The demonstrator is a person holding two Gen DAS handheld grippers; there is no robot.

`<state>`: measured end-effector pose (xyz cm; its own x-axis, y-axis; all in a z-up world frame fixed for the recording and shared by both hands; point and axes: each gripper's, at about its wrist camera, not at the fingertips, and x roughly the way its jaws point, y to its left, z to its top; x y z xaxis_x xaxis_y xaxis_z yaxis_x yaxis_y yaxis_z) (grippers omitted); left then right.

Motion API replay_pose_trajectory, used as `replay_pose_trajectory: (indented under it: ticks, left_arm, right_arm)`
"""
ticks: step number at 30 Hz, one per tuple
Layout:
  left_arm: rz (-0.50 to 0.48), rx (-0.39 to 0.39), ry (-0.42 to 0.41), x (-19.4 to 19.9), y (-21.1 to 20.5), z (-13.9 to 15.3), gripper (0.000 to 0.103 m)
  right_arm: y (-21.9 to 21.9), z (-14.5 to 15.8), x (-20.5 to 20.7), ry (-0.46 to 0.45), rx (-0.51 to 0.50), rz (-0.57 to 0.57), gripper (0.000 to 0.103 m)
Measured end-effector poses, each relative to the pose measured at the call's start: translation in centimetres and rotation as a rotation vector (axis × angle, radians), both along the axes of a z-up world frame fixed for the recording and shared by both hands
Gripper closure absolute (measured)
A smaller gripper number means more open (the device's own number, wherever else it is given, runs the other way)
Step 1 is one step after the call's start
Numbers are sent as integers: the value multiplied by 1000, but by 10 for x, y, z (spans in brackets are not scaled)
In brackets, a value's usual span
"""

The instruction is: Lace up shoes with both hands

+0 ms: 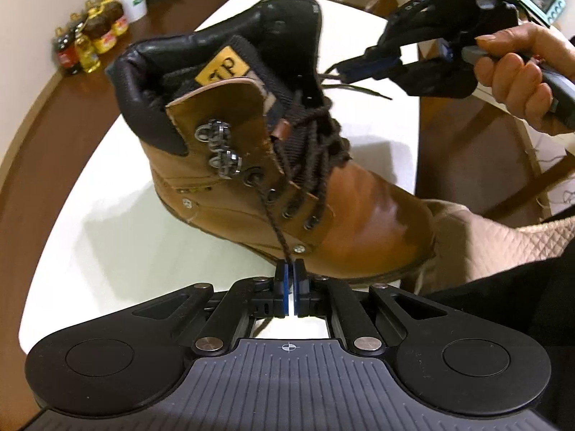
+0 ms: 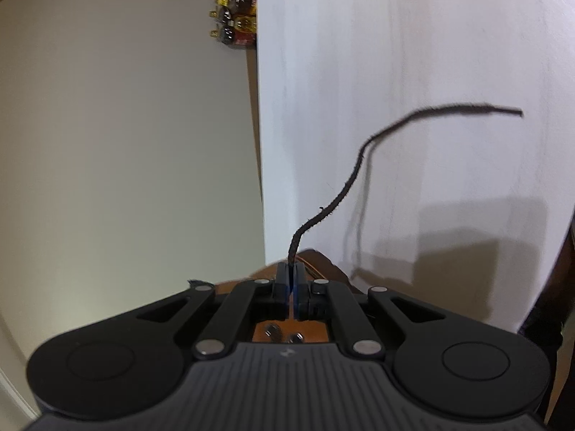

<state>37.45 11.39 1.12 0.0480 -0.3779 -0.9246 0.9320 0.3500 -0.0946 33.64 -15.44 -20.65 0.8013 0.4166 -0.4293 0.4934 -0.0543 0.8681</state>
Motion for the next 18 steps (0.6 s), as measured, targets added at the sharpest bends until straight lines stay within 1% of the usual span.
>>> replay_pose_trajectory:
  ticks: [5,7,8,9,11,12,13,15,17,18]
  left_arm:
    - [38,1,-14,-4,3,1,102]
    - [53,29,-38,-8,2,-3,102]
    - [57,48,-39,-10,3,-8,102]
    - [55,65,-33,-10,0,-13,102]
    - [35,111,-26,-15,-2,-26,102]
    - [7,116,-13,-22,-5,-28,102]
    - [-14,117,-9,-27,-8,-29,102]
    - [-3,111,6,-27,-9,-27,102]
    - [5,117,0,-27,-9,-27,102]
    - [16,122,-1,-25,-7,-27,102]
  right_arm:
    - [4,7,6,-5,-37,43,101]
    - [3,14,15,-10,-96,104,101]
    - [2,17,20,-16,-144,135,101]
    - [-6,18,21,-20,-191,130,101]
    - [-26,11,8,-5,-205,43,102]
    - [-30,10,7,-3,-201,48,102]
    - [-28,12,9,-3,-223,81,102]
    - [-24,17,11,-4,-259,134,102]
    - [-27,17,4,-8,-241,116,102]
    - [-27,17,2,-8,-251,128,102]
